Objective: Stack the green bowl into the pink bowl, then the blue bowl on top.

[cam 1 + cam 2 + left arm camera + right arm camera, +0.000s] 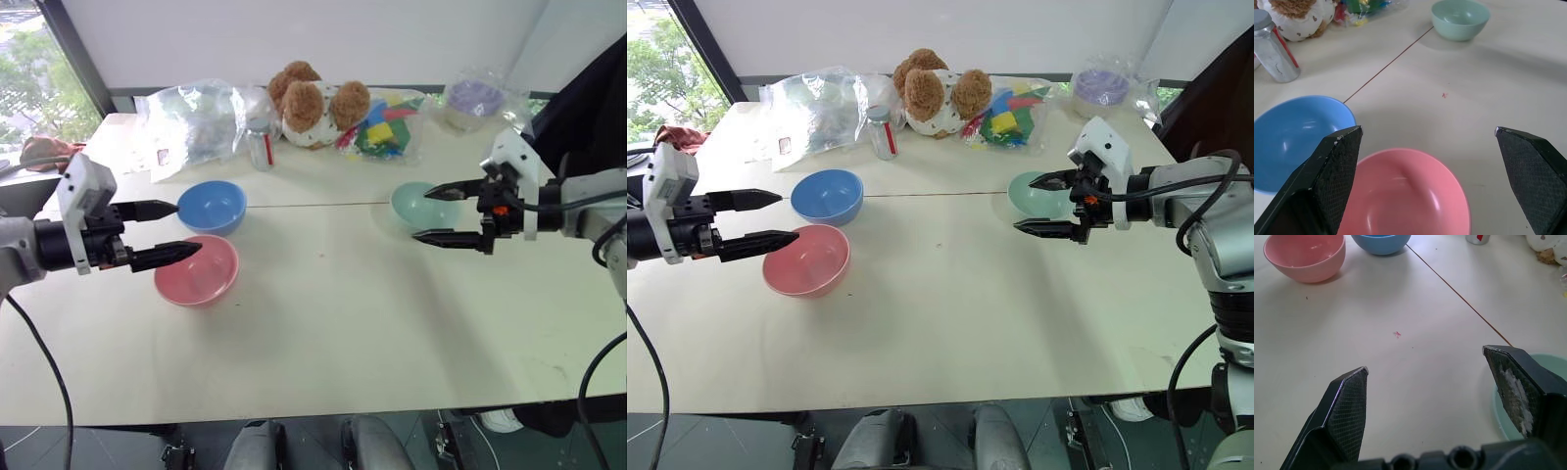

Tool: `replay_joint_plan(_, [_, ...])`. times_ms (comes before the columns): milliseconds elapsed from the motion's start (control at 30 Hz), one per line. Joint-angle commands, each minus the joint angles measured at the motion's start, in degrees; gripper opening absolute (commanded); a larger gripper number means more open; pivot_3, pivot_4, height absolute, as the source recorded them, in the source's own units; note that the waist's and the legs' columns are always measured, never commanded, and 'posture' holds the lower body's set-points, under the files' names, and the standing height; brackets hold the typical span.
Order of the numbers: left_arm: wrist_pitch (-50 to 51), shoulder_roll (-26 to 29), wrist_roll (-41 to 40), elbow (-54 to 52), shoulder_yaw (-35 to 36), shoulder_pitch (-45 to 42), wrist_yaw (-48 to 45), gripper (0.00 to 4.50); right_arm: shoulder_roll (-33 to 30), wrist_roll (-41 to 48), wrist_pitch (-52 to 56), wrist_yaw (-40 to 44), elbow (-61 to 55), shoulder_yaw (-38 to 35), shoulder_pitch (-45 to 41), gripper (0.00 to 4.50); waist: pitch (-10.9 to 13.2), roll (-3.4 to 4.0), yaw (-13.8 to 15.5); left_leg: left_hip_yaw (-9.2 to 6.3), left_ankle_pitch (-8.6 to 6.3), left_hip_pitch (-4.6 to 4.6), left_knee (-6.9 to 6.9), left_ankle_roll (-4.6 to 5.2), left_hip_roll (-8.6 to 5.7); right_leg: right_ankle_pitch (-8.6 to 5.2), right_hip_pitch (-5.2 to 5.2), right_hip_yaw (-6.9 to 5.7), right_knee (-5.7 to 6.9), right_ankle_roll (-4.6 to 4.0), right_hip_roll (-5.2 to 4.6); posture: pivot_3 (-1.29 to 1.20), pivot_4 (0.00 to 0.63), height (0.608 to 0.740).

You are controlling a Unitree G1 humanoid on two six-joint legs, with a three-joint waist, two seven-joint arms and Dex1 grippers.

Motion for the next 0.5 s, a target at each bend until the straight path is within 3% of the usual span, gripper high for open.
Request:
replay_joint_plan(33, [-1.5,1.3,0.3,-1.4,0.8,-0.4,-0.7,4.48,-0.4,-0.2,-0.5,0.0,0.0,-1.2,-1.2,4.11,0.0,0.00,0.0,0.00,0.00,0.00,0.00,0.00,0.00,0.00,0.00,0.00,0.00,0.00,0.00,0.00,0.150,0.740])
replay_joint_plan(333, [-10.7,6.1,8.1,-3.4,-3.4,9.0,-9.2,4.48,0.0,-0.1,-0.1,0.0,-0.7,-0.6,-1.3,4.11,0.0,0.03,-0.2,0.04,0.00,0.01,-0.05,0.00,0.00,-0.01,-0.03,0.02,-0.02,-0.01,0.00,0.00,0.150,0.740])
replay_joint_plan(500, [-20.2,5.0,16.9,-2.1,-10.0,12.5,-8.7,4.48,0.1,0.1,0.2,-0.3,-1.4,-0.5,-1.0,4.11,0.0,0.03,0.0,0.06,0.00,0.01,-0.05,0.00,0.00,-0.01,-0.03,0.02,-0.02,-0.02,-0.03,0.00,0.150,0.740])
